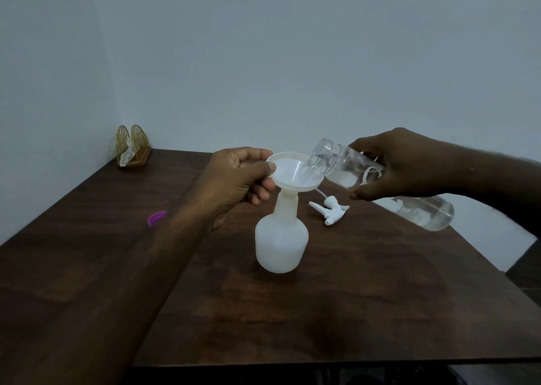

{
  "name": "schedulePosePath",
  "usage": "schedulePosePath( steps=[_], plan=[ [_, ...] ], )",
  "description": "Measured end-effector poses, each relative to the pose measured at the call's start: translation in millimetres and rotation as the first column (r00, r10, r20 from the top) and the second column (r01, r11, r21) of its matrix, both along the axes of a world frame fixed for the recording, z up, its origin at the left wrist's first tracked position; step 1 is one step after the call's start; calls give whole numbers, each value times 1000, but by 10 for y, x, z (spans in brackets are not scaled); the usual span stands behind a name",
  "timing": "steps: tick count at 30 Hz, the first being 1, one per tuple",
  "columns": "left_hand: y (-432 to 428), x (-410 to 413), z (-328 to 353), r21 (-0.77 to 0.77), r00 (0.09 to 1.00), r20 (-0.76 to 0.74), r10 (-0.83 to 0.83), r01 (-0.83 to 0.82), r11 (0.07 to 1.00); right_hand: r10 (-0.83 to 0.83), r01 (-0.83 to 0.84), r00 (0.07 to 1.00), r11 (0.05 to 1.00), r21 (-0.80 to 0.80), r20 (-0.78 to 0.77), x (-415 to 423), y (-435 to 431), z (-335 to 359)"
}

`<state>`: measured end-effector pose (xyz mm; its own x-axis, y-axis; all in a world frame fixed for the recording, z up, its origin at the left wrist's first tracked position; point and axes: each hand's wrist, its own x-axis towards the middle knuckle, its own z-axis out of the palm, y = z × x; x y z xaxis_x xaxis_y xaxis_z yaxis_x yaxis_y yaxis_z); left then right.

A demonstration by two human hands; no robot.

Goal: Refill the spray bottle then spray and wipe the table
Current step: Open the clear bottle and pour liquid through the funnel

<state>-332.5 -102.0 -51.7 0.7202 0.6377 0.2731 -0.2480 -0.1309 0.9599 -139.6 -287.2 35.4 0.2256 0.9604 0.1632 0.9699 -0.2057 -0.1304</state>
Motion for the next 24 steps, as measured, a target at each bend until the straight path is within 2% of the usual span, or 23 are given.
schedulePosePath(
  steps=[24],
  plan=[
    [23,31,-14,-29,1000,18,-17,17,999,20,-19,999,999,-31,49,-12,2,53]
  ],
)
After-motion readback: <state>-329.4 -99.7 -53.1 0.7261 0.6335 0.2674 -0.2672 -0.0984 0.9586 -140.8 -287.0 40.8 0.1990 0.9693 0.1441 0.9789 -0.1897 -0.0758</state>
